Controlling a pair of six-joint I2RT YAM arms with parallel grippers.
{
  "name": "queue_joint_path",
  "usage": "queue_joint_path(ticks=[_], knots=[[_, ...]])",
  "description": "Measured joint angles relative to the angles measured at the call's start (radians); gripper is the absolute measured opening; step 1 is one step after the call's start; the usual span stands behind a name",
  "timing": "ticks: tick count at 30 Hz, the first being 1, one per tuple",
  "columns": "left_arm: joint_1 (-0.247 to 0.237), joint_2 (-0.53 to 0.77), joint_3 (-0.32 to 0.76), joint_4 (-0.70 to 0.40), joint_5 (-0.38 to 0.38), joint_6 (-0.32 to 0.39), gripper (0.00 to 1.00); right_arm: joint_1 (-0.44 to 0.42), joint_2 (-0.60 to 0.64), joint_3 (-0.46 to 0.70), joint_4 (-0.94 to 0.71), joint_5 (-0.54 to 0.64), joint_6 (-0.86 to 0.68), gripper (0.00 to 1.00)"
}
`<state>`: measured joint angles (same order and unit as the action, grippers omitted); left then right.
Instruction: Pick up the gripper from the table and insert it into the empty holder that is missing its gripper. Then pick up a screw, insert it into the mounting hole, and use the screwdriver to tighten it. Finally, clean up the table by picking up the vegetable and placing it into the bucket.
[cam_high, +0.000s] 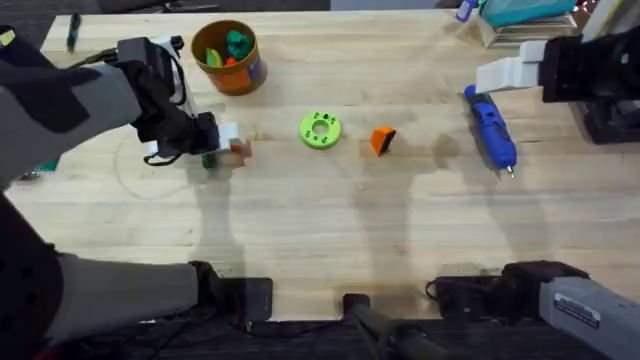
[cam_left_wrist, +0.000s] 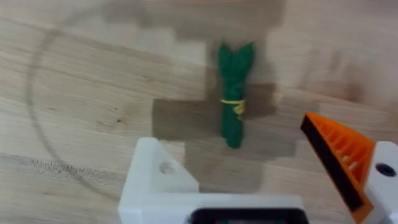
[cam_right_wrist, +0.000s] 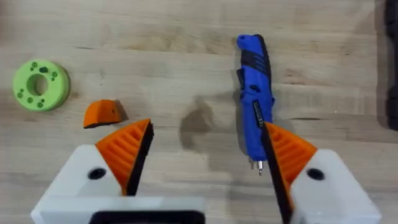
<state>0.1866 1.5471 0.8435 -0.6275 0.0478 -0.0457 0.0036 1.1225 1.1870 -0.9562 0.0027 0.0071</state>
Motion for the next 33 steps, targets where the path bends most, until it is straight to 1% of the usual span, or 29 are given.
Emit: queue_joint_path(ticks=[1,3,5,6,7,11,12,13,15,18,19,20,23,26,28,31,32,33], knots=[[0.0,0.005,0.002,0.002,0.021,-0.001,0.701,0.0,0.0,0.0,0.0,0.0,0.0,0.993],[-0.007,0.013,0.007,0.011,0.053,-0.002,0.411,0.0,0.0,0.0,-0.002,0.0,0.0,0.993],[-0.012,0.014,0.013,0.018,0.071,-0.004,0.085,0.0,0.0,0.0,-0.009,0.0,0.0,0.993],[-0.013,0.015,0.015,0.02,0.071,-0.002,0.027,0.0,0.0,0.0,-0.014,0.0,0.0,0.993],[-0.012,0.016,0.016,0.02,0.071,-0.004,0.011,0.0,0.0,0.0,-0.017,0.0,0.0,0.993],[-0.012,0.016,0.016,0.02,0.071,-0.005,0.011,0.0,0.0,0.0,-0.018,0.0,0.0,0.993],[-0.012,0.016,0.016,0.019,0.071,-0.003,0.034,0.0,0.0,0.0,-0.018,0.0,0.0,0.993],[-0.012,0.016,0.016,0.018,0.055,-0.001,0.167,0.0,0.0,0.0,-0.018,0.0,0.0,0.993],[0.0,0.02,0.016,0.014,0.015,-0.001,0.491,0.0,0.0,0.0,-0.018,0.0,0.0,0.993],[0.017,0.021,0.016,0.003,-0.023,-0.015,0.941,0.0,0.0,0.0,-0.018,0.0,0.0,0.993],[0.017,0.02,0.017,-0.005,-0.032,-0.022,0.981,0.0,0.0,0.0,-0.018,0.0,0.0,0.993],[0.017,0.017,0.017,-0.011,-0.038,-0.03,0.99,0.0,0.0,0.0,-0.018,0.0,0.0,0.993],[0.013,-0.014,0.015,-0.048,-0.045,-0.042,0.995,0.0,0.0,0.0,-0.018,0.0,0.0,0.993],[0.004,-0.086,-0.003,-0.084,-0.041,-0.043,0.995,0.0,0.0,0.0,-0.018,0.0,0.0,0.993],[0.001,-0.157,-0.006,-0.098,-0.027,-0.043,0.995,0.0,0.0,0.0,-0.018,0.0,0.0,0.993],[0.001,-0.297,-0.006,-0.111,0.019,-0.045,0.995,0.0,0.0,0.0,-0.018,0.0,0.0,0.993],[0.001,-0.421,-0.006,-0.124,0.064,-0.046,0.995,0.0,0.0,0.0,-0.018,0.0,0.0,0.993],[0.001,-0.457,-0.006,-0.124,0.075,-0.046,0.994,0.0,0.0,0.0,-0.018,0.0,0.0,0.993]])
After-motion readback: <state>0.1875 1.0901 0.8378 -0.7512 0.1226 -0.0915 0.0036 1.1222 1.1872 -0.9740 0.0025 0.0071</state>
